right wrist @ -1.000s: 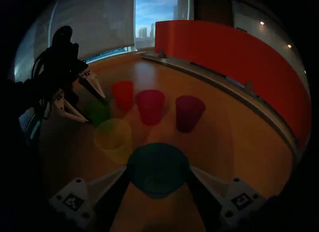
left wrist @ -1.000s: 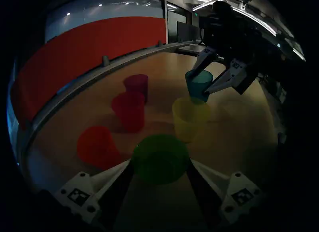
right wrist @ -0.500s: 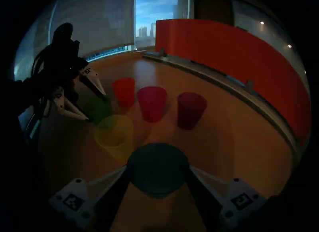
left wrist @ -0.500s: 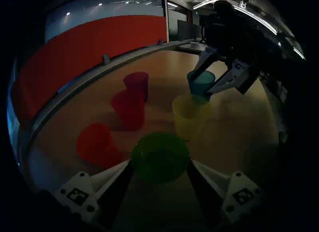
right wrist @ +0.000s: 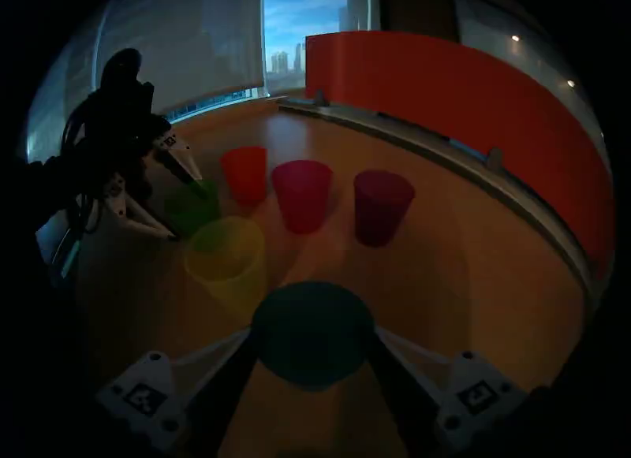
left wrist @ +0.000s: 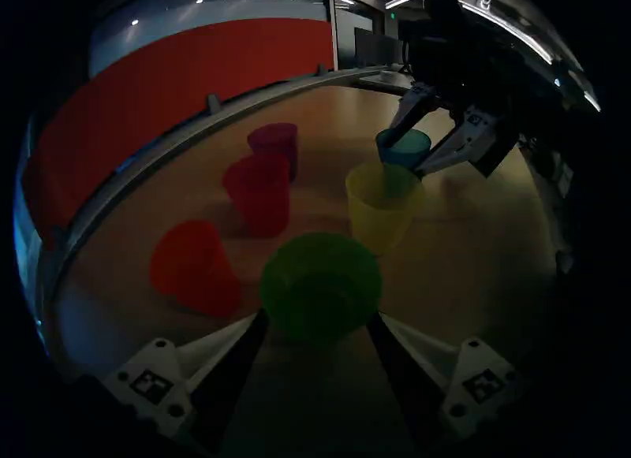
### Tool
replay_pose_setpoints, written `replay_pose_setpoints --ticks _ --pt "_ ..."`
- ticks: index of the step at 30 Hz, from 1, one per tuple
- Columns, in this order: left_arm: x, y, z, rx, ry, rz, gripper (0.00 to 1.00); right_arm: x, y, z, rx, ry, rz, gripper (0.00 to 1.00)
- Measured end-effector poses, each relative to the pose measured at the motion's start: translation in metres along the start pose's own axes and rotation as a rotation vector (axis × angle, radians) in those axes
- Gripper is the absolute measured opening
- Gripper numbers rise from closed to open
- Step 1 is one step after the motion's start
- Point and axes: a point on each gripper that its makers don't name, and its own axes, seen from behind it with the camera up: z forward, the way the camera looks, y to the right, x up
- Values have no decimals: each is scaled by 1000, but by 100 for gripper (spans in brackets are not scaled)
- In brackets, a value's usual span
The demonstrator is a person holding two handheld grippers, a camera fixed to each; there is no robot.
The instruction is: Pour water
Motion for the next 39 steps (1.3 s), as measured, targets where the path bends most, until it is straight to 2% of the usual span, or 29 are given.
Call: replay_pose_setpoints --ticks 6,12,14,16,21,27,39 --pt "-10 0 -4 14 -15 7 92 -3 0 -1 -5 4 20 92" --pt "-13 0 -8 17 -11 -11 92 -8 -2 -3 -5 -5 34 92" --pt "-14 0 -9 21 -12 -11 92 -9 -3 -3 -2 -8 42 94" --pt "-16 -1 -10 27 -15 -10 93 -11 -4 -3 -3 -11 49 100" --pt "-20 -3 -13 41 -18 -12 92 -14 -3 -5 -12 -17 62 100" --pt "-21 -6 -24 65 2 -31 93 -19 0 -16 -42 -15 58 100" --pt "-19 -9 -54 138 96 -101 92 -32 0 -50 -105 25 104 100"
